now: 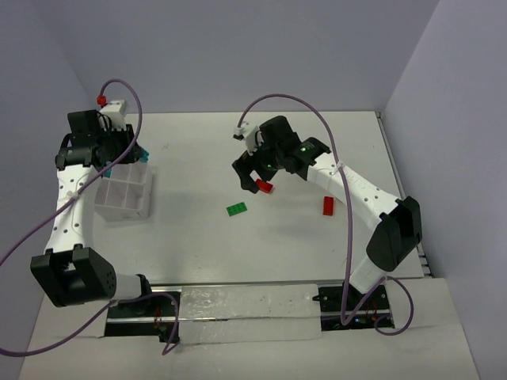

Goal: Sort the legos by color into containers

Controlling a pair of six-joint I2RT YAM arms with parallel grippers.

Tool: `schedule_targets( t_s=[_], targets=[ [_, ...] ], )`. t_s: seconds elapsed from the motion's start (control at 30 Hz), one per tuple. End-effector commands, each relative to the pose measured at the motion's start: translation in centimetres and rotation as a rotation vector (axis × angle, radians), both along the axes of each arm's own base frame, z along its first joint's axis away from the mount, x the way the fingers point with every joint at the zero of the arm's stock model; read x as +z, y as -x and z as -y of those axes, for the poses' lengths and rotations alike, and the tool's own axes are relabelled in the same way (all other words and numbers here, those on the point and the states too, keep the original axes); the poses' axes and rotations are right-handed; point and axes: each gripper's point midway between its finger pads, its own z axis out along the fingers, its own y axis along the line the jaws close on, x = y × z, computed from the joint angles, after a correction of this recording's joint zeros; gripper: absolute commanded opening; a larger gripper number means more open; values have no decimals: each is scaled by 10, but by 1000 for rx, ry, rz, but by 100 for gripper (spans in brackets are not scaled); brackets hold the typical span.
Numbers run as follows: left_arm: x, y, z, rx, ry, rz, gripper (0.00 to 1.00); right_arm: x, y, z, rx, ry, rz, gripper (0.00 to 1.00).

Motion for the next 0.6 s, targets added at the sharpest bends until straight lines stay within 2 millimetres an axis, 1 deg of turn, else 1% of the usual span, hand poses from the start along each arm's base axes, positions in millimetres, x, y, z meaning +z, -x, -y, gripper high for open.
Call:
schedule_targets(
  t_s=[0.0, 0.03, 0.13, 0.27, 0.33, 0.43, 0.57],
  targets=[
    [-3, -15, -59, 102, -274, -13, 0, 19, -1, 9, -16, -62, 30, 100],
    [-5, -16, -65, 113, -287, -20, 0, 19, -1, 9, -17, -63, 28, 100],
    [-8, -28, -88, 151, -314, -39, 0, 16, -3, 14, -26, -61, 18, 100],
    [-7, -39, -106, 170, -343, -38, 3, 11, -3, 17, -25, -57, 4, 100],
    [-7, -41, -111, 173, -354, -44, 4, 10, -3, 16, -23, -56, -1, 100],
    [-15, -42, -125, 185, -356, -75, 5, 9, -3, 15, -17, -60, -9, 100],
    [-22, -41, -138, 198, -360, -106, 7, 7, -2, 14, -8, -60, -17, 100]
  ],
)
